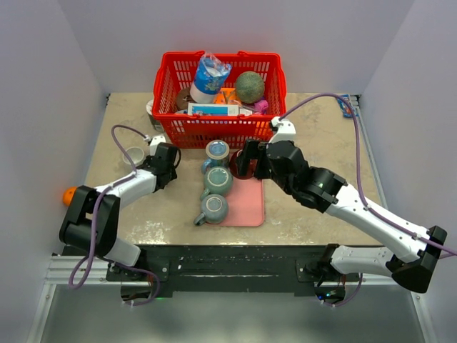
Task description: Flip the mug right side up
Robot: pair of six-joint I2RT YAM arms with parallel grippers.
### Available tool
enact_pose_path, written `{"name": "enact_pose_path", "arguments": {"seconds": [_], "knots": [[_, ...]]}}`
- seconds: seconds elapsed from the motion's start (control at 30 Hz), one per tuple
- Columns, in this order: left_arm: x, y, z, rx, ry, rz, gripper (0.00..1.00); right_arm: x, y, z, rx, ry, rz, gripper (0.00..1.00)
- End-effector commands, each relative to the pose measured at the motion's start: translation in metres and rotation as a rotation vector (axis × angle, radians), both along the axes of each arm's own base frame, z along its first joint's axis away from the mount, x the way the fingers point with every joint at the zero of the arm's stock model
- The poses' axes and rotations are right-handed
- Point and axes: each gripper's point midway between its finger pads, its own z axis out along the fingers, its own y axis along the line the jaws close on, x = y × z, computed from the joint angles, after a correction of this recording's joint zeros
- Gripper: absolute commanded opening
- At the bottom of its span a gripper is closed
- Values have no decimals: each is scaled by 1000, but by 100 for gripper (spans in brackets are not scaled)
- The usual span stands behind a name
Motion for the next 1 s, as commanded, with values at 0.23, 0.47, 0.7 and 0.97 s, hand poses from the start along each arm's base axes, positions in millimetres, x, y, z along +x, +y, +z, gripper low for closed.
{"name": "enact_pose_path", "arguments": {"seconds": [0.23, 0.47, 0.7, 0.97], "knots": [[1, -5, 36, 12, -37, -10, 74, 5, -19, -1, -6, 16, -102, 99], [-18, -21, 84, -86, -131, -60, 99, 11, -15, -20, -89, 50, -79, 99], [-30, -37, 127, -211, -244, -131, 99, 42, -29, -72, -330, 54, 21, 99], [-35, -49, 158, -276, -317, -202, 99, 77, -28, -121, -450, 17, 238, 93]]}}
